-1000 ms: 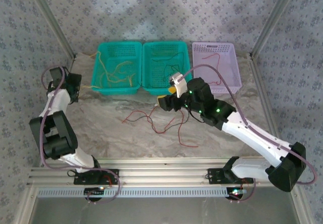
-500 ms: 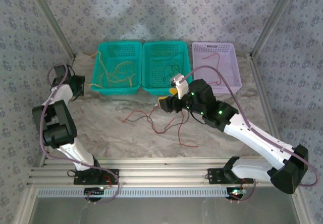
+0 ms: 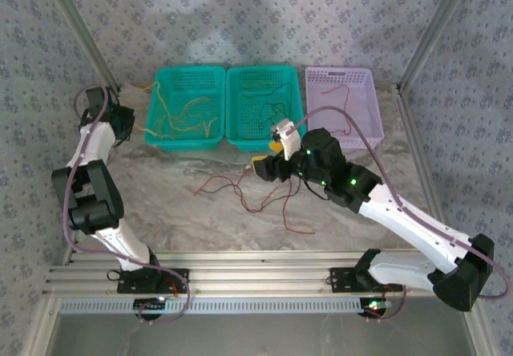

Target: Untangle the cables

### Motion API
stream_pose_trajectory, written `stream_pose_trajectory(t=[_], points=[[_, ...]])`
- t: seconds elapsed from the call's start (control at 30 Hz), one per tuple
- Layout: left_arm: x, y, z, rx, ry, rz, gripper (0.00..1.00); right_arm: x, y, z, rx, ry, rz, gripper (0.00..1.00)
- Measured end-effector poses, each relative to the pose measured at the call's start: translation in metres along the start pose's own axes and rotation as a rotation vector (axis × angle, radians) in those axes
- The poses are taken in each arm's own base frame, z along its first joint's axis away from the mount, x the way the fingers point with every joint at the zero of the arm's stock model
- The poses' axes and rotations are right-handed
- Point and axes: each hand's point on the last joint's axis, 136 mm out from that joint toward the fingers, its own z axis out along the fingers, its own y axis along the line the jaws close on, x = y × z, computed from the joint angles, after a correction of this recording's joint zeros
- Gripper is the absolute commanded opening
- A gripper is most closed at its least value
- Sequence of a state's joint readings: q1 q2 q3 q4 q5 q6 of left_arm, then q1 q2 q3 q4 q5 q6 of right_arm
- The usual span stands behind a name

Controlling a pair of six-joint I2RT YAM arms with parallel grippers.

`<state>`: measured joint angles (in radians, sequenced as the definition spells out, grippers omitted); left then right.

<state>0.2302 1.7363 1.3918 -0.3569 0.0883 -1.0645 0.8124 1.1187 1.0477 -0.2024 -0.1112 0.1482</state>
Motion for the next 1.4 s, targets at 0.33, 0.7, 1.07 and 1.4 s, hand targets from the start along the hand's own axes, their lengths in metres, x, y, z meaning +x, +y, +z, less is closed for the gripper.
stream_pose_trajectory(t=[0.33, 0.7, 1.07, 1.4], points=[[0.075, -0.11, -0.066, 0.106, -0.052, 0.415, 0.0, -0.002, 0.003, -0.004, -0.001, -0.009, -0.012, 0.7], [0.142, -0.101, 0.013, -0.044, 0.086, 0.602, 0.0, -0.002, 0.004, -0.005, 0.003, -0.008, -0.015, 0.7], [0.192, -0.058, 0.07, -0.165, 0.249, 0.68, 0.53, 0.002, 0.003, -0.005, 0.013, 0.003, -0.014, 0.7], [0.171, -0.122, 0.036, -0.055, 0.192, 0.752, 0.86, 0.007, -0.001, -0.005, 0.034, 0.023, -0.013, 0.7]])
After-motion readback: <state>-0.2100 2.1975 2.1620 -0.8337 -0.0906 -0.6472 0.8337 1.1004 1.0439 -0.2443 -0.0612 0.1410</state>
